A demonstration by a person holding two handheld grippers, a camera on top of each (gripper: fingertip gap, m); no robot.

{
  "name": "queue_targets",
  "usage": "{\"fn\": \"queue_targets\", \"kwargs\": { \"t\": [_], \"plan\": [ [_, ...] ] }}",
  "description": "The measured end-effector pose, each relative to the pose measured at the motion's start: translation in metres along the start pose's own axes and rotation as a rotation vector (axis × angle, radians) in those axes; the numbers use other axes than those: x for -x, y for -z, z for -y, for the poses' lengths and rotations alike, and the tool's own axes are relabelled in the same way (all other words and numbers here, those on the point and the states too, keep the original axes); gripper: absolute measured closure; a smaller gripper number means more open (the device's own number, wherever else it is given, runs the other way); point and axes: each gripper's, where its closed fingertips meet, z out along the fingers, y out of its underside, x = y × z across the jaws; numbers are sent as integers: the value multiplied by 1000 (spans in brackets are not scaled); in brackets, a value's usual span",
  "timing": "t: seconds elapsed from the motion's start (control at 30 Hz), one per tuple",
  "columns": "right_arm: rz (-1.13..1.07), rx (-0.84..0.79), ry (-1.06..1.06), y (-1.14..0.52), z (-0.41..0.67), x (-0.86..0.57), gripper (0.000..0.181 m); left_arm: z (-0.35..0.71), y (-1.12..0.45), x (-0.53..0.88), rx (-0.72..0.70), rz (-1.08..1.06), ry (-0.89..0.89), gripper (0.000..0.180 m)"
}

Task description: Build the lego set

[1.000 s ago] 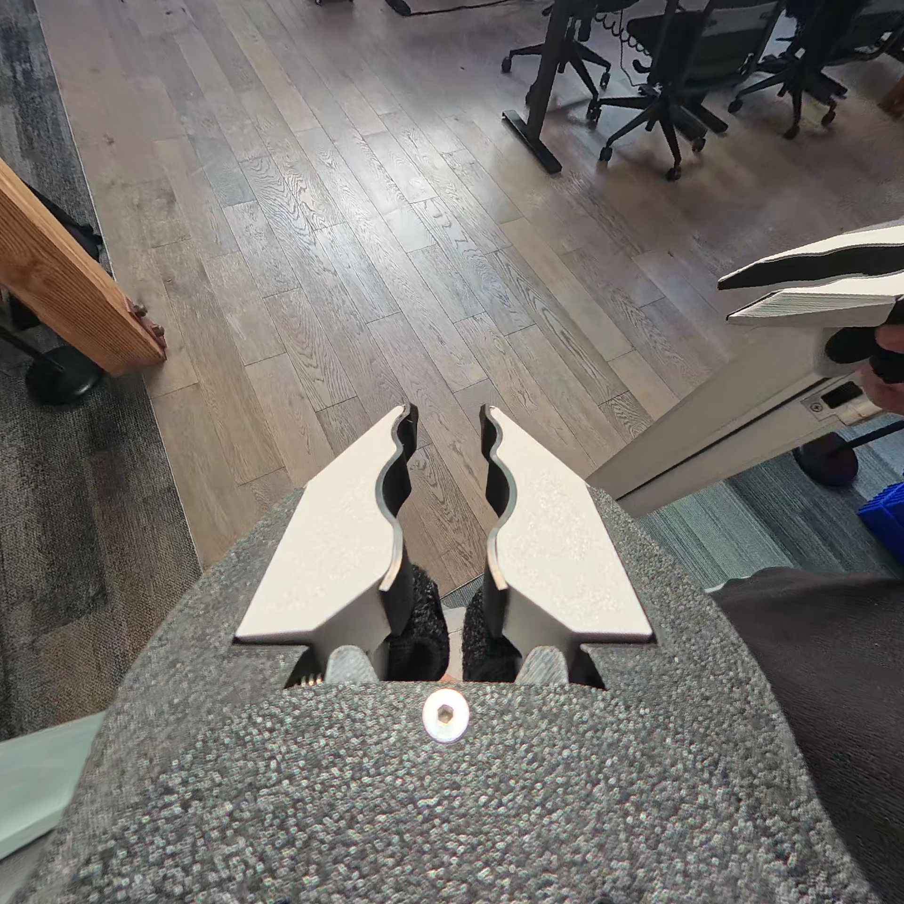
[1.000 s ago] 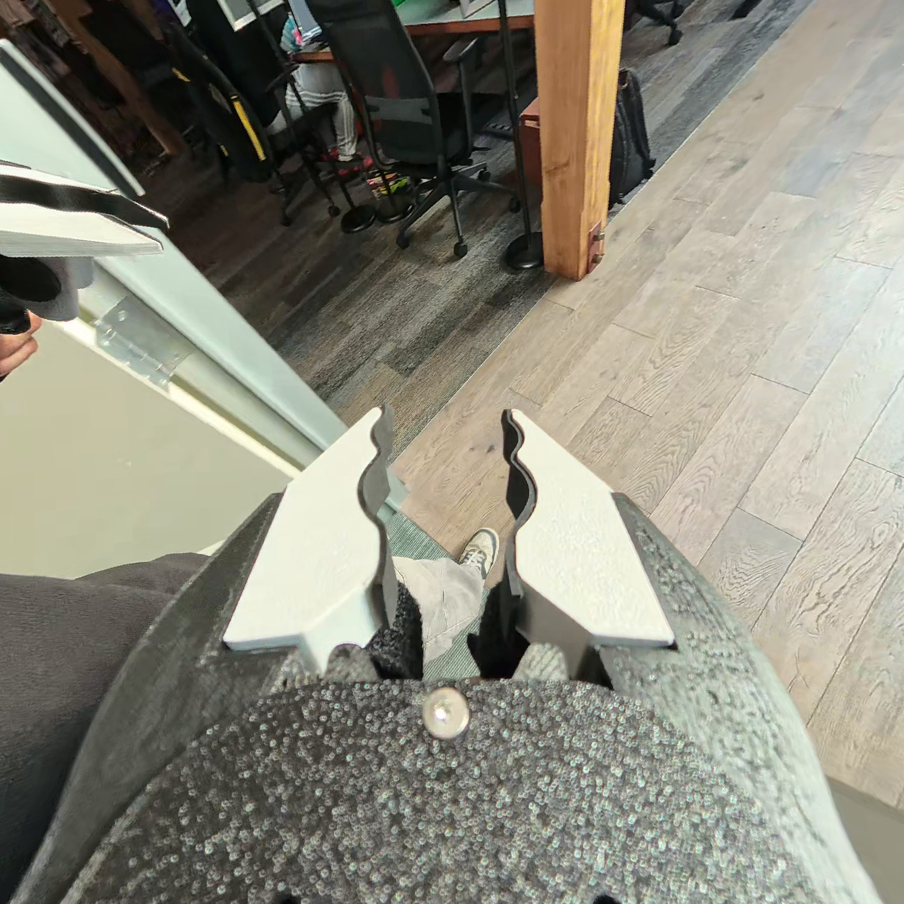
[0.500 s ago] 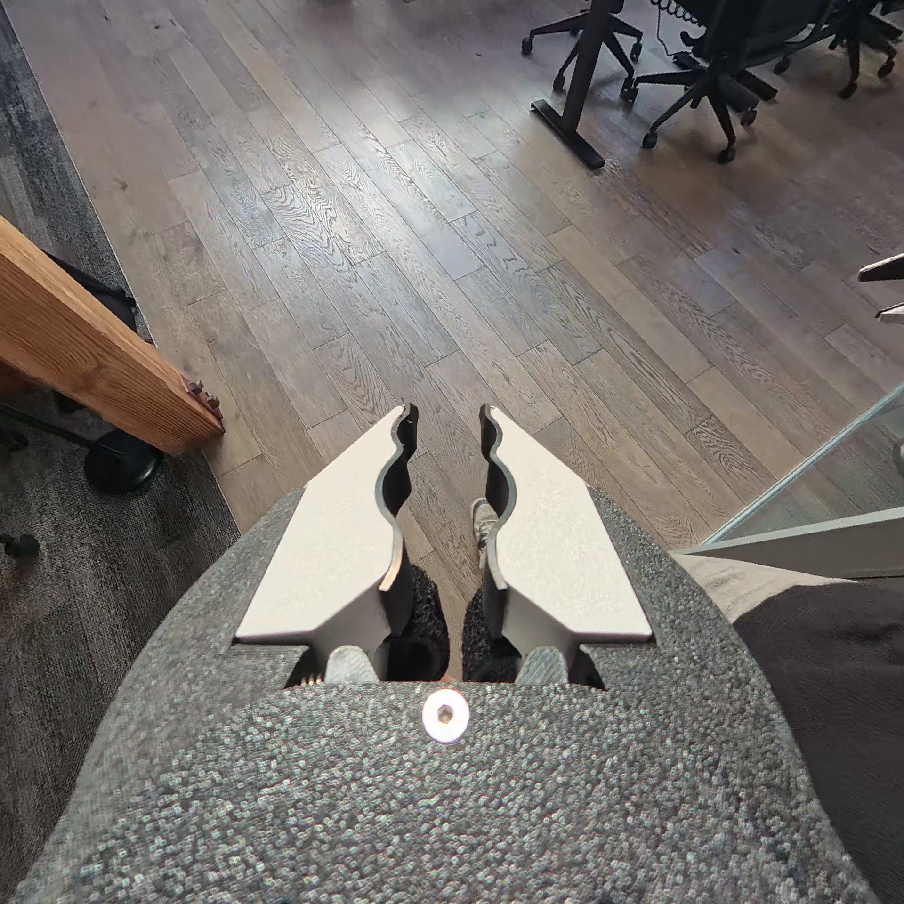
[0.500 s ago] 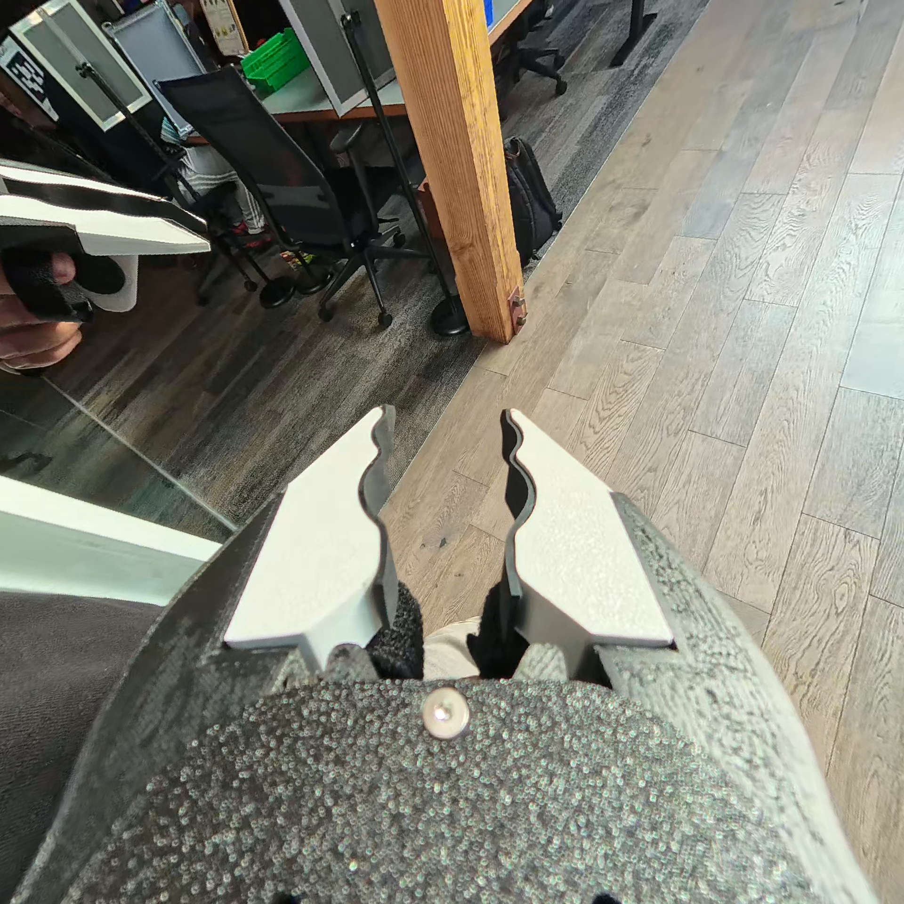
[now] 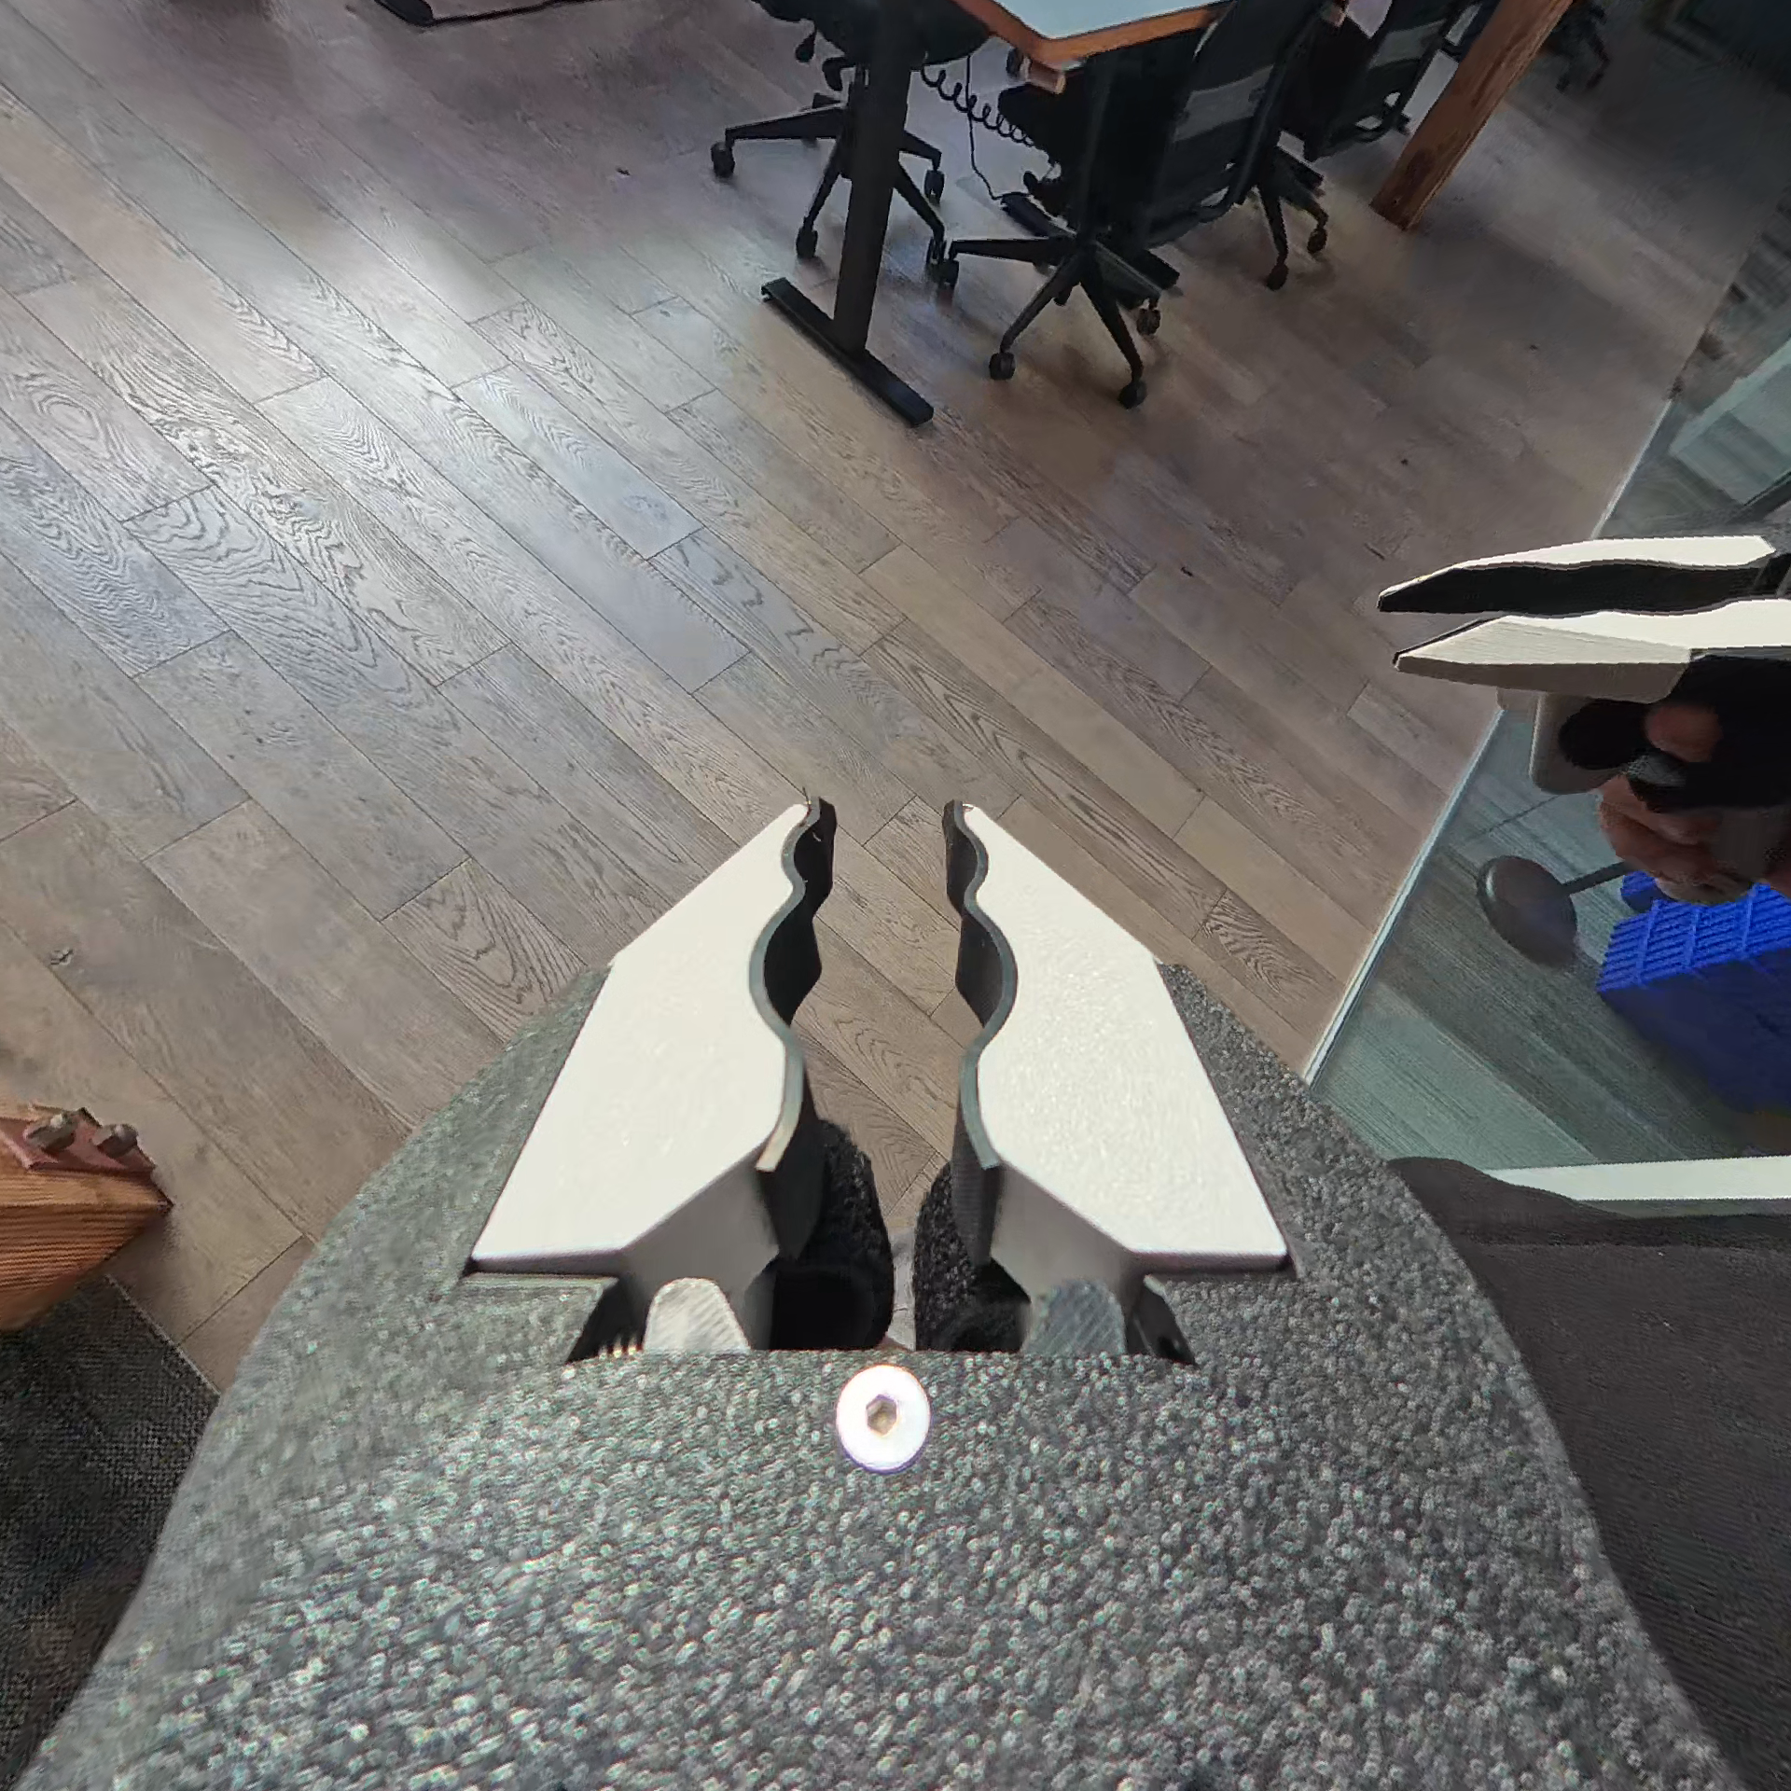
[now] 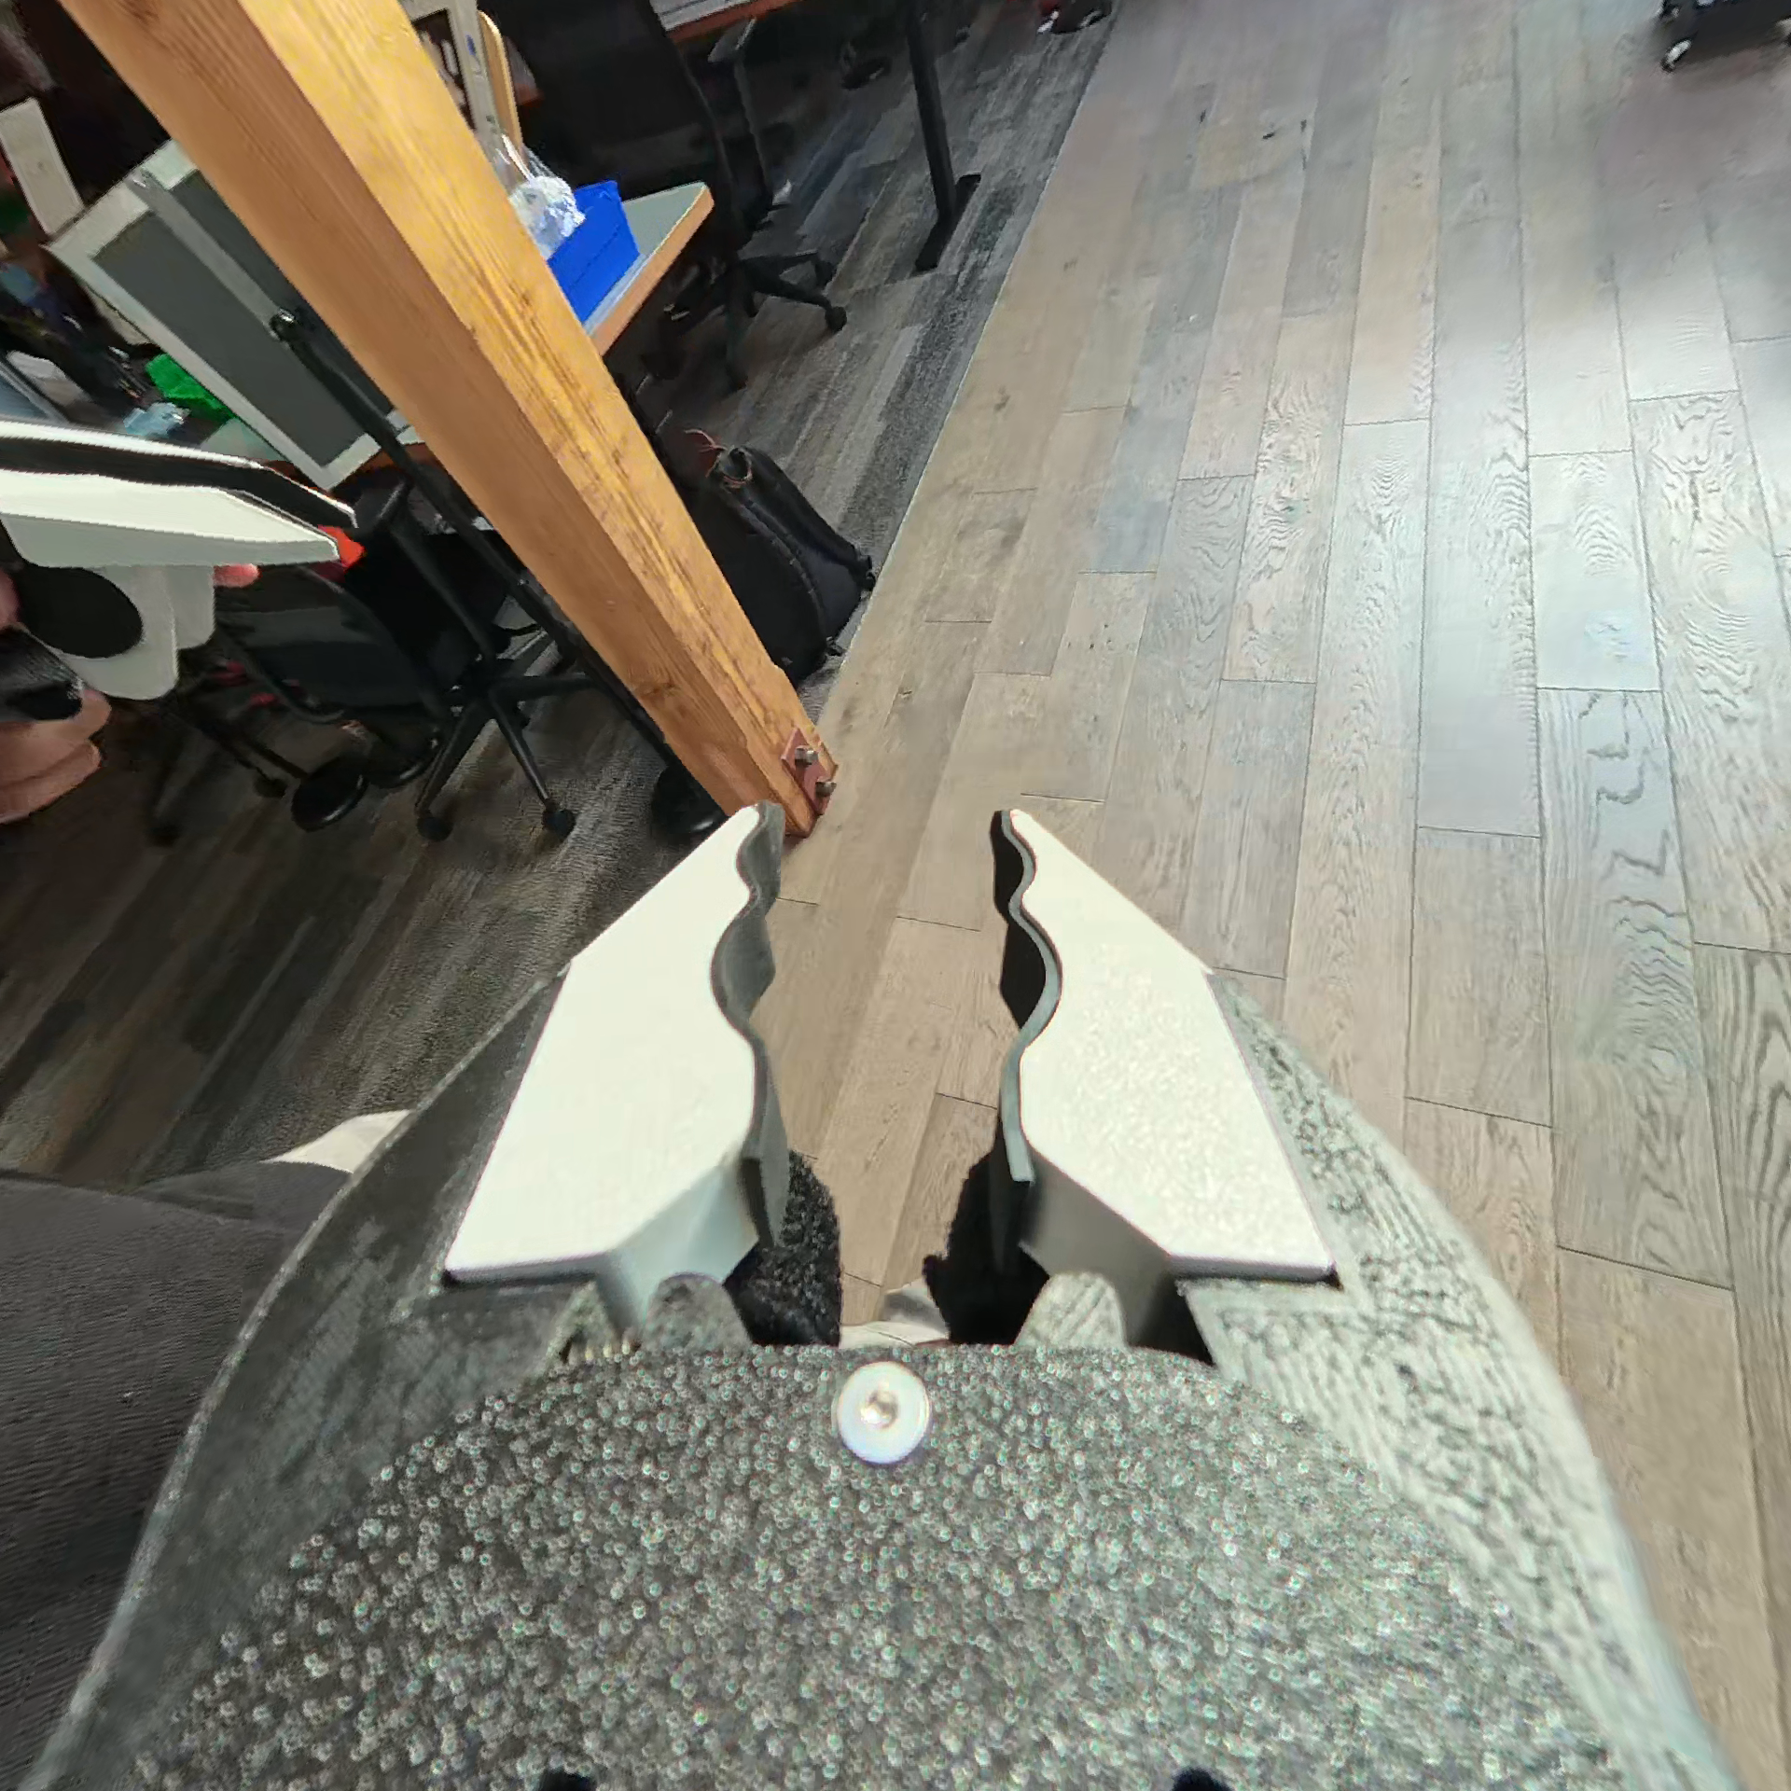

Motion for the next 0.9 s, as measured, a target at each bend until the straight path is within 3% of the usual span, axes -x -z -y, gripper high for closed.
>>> {"fn": "queue_targets", "kwargs": {
  "t": [0.03,0.6,0.9],
  "plan": [
    [-25,23,-10,-8,3,-15,137,9,-16,7,26,-9,-12,158],
    [-395,-108,-184,-88,161,-226,136,209,-299,60,116,-426,-268,160],
    [-618,-117,-250,-77,170,-347,137,268,-431,23,195,-592,-392,160]
  ]
}}
